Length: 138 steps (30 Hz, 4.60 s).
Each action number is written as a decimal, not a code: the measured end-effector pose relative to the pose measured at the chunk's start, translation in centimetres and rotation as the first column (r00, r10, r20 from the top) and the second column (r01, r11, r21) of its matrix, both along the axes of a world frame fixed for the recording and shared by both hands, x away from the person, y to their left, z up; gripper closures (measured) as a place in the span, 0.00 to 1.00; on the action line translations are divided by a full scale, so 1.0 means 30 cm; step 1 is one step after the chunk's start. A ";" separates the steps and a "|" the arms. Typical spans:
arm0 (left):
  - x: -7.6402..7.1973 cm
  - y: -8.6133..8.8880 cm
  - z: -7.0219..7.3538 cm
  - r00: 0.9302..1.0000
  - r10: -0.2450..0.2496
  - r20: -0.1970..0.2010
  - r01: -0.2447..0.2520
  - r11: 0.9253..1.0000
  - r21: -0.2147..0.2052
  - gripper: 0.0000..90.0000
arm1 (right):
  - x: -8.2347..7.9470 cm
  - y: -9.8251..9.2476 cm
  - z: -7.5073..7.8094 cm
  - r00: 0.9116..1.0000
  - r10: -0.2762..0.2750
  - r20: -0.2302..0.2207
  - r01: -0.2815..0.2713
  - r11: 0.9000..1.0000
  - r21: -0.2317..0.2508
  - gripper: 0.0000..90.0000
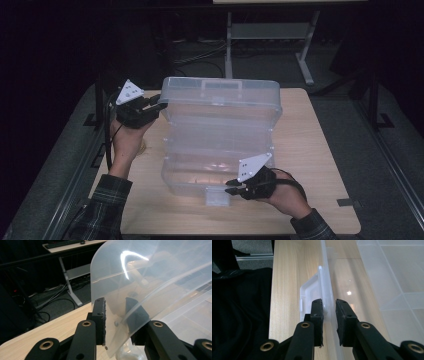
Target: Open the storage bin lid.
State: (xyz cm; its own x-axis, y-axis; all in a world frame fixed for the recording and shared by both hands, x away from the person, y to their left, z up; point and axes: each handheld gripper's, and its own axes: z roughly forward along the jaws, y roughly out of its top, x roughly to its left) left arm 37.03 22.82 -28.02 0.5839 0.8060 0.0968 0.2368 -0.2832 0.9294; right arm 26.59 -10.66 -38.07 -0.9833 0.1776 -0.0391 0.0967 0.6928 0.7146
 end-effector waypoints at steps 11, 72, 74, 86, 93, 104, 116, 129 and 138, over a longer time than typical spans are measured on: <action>0.032 -0.002 0.008 1.000 0.008 -0.014 -0.008 1.000 -0.005 0.79 | 0.002 0.000 0.000 1.000 0.004 -0.007 -0.003 1.000 0.002 0.86; 0.217 -0.003 0.021 0.996 0.037 -0.075 -0.040 0.999 -0.028 0.94 | 0.011 0.005 0.006 0.993 0.065 -0.094 -0.065 0.998 0.005 0.88; 0.221 -0.001 0.019 0.996 0.035 -0.077 -0.038 0.999 -0.030 0.94 | 0.012 0.009 0.007 0.993 0.066 -0.096 -0.066 0.998 0.006 0.88; 0.229 -0.005 0.016 0.997 0.039 -0.074 -0.041 0.999 -0.034 0.94 | 0.018 0.042 0.025 0.991 0.046 -0.124 -0.041 0.998 0.044 0.72; 0.235 -0.004 0.014 0.996 0.038 -0.075 -0.041 0.999 -0.035 0.94 | 0.009 0.094 0.004 0.994 0.057 -0.096 -0.058 0.998 -0.008 0.79; 0.264 -0.010 0.011 0.994 0.047 -0.094 -0.049 0.999 -0.021 0.94 | -0.004 0.102 -0.004 0.997 0.062 -0.041 -0.064 0.996 -0.064 0.84; 0.297 -0.012 0.002 0.991 0.057 -0.124 -0.060 0.998 -0.018 0.94 | -0.009 0.096 -0.002 0.997 0.080 -0.020 -0.081 0.994 -0.070 0.85; 0.330 -0.007 -0.023 0.984 0.078 -0.163 -0.083 0.996 -0.029 0.94 | -0.015 0.079 -0.004 0.995 0.102 -0.022 -0.103 0.992 -0.069 0.85; 0.358 -0.014 -0.036 0.979 0.087 -0.184 -0.092 0.996 -0.018 0.94 | -0.015 0.077 -0.005 0.994 0.110 -0.023 -0.111 0.992 -0.065 0.85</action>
State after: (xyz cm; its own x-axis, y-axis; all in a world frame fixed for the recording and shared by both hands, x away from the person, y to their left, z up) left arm 47.78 22.39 -29.11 0.5155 0.8565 -0.0273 0.4268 -0.2290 0.8749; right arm 26.14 -8.36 -38.21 -0.9975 0.0654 -0.0281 0.0302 0.7460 0.6653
